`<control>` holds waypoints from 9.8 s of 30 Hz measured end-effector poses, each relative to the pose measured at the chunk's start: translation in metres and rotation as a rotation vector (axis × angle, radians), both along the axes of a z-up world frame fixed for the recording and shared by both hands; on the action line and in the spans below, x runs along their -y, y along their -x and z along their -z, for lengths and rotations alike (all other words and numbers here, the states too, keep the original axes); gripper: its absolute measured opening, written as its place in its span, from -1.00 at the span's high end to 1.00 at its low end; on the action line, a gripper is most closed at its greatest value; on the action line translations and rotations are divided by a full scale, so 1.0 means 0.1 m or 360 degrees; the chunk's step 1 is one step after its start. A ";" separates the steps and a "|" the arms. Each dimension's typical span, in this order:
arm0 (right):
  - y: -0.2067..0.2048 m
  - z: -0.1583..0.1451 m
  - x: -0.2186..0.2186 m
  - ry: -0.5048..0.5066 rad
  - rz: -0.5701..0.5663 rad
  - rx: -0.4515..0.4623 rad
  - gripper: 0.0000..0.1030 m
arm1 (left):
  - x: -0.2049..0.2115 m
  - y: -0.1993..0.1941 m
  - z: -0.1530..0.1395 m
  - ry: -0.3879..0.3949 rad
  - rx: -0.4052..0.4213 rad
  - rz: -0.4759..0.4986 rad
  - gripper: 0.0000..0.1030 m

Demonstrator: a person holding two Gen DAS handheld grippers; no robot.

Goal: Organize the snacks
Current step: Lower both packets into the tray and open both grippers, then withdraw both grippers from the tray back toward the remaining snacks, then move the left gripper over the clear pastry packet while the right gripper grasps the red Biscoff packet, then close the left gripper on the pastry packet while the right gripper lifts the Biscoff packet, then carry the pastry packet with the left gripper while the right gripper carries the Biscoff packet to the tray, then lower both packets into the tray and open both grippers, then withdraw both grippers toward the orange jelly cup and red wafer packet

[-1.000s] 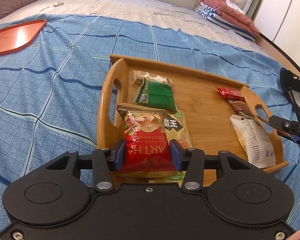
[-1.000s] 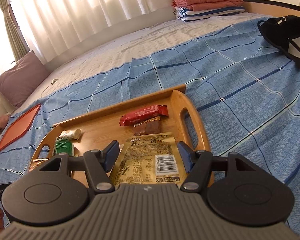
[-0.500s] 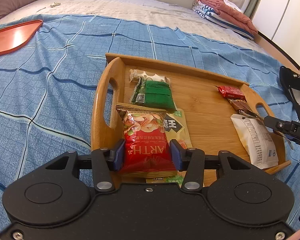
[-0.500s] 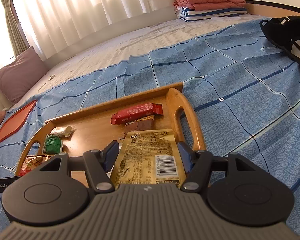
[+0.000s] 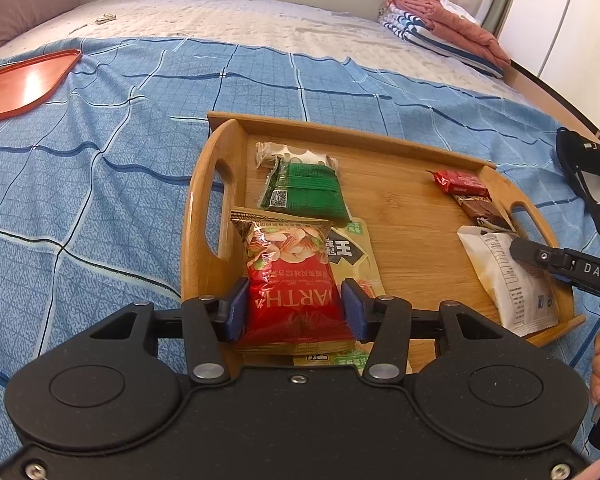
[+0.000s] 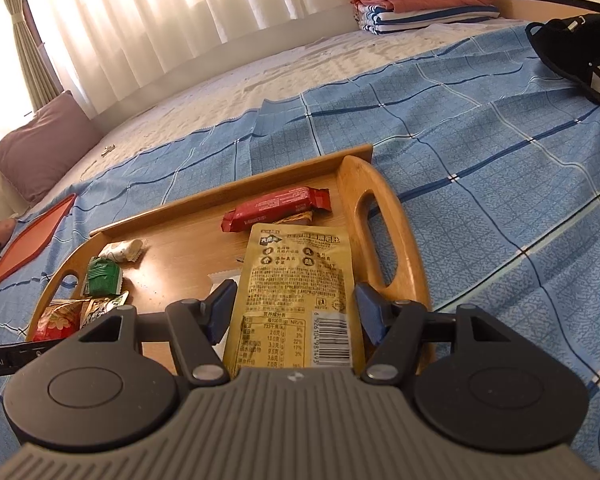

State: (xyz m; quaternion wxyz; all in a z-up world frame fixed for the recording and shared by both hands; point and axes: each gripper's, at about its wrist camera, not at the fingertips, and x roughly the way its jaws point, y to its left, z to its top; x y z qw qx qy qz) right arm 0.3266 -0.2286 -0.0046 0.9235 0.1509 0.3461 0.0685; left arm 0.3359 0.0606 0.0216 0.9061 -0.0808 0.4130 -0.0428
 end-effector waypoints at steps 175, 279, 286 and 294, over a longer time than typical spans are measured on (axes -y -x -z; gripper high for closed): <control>2.12 0.06 -0.68 0.0498 -0.0220 0.0189 0.25 | 0.21 2.24 0.17 -0.0246 0.0253 -0.0021 0.41; 0.53 -0.22 -1.05 0.0336 -0.0417 0.0177 -0.23 | 0.80 -0.25 -0.43 -0.0154 0.0238 0.0208 -0.56; 0.93 -0.41 -1.03 0.0400 -0.0454 0.0231 -0.39 | 0.76 0.37 -0.70 -0.0197 0.0320 0.0256 -0.73; 1.42 -0.55 -0.98 0.0417 -0.0483 0.0264 -0.59 | 0.67 1.15 -0.93 -0.0208 0.0413 0.0272 -0.85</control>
